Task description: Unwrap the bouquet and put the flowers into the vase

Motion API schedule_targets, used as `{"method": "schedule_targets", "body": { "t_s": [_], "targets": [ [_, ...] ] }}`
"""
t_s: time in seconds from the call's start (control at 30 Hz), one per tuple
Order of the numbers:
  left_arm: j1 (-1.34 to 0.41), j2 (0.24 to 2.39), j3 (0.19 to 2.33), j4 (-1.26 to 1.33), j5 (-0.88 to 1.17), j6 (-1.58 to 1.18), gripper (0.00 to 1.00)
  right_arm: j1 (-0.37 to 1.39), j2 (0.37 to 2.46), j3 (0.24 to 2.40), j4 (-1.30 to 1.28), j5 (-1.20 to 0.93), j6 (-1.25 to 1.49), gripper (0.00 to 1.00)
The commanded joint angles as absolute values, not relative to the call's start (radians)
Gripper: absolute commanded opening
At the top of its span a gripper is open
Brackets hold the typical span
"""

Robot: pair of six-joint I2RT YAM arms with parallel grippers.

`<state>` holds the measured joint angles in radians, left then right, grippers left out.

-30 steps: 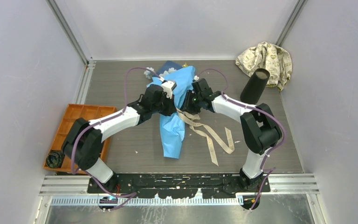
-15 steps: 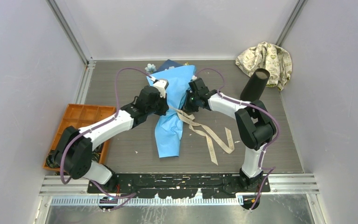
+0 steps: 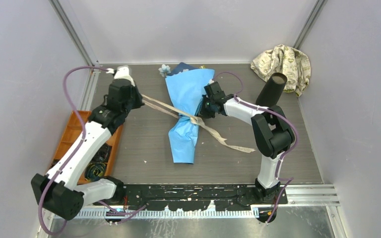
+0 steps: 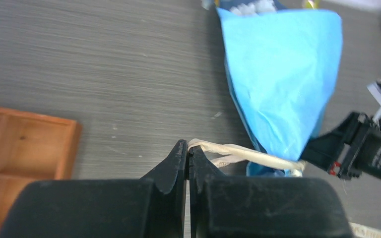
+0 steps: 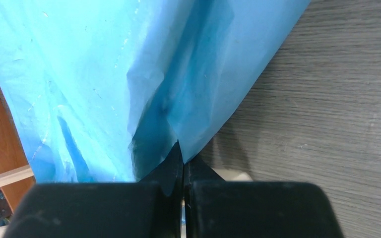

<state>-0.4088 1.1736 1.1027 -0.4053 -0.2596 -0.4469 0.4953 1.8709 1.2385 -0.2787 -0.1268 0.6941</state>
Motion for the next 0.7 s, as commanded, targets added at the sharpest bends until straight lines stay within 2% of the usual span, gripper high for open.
{"method": "schedule_targets", "body": {
  "t_s": [0.0,0.17,0.4,0.67],
  "targets": [
    [-0.36,1.088,1.223,-0.555,-0.438,-0.491,0.03,0.483,1.879,1.279,-0.297,-0.086,0.686,0.01],
    [-0.251,1.081,1.367,-0.714,-0.574,-0.535,0.05,0.473,1.885,1.286,-0.303,-0.087,0.689,0.01],
    [0.039,1.124,1.548,-0.813,-0.434,-0.62,0.08,0.465,1.885,1.285,-0.318,-0.077,0.685,0.01],
    [0.198,1.154,1.667,-0.86,-0.486,-0.653,0.08,0.459,1.88,1.287,-0.338,-0.04,0.68,0.01]
  ]
}}
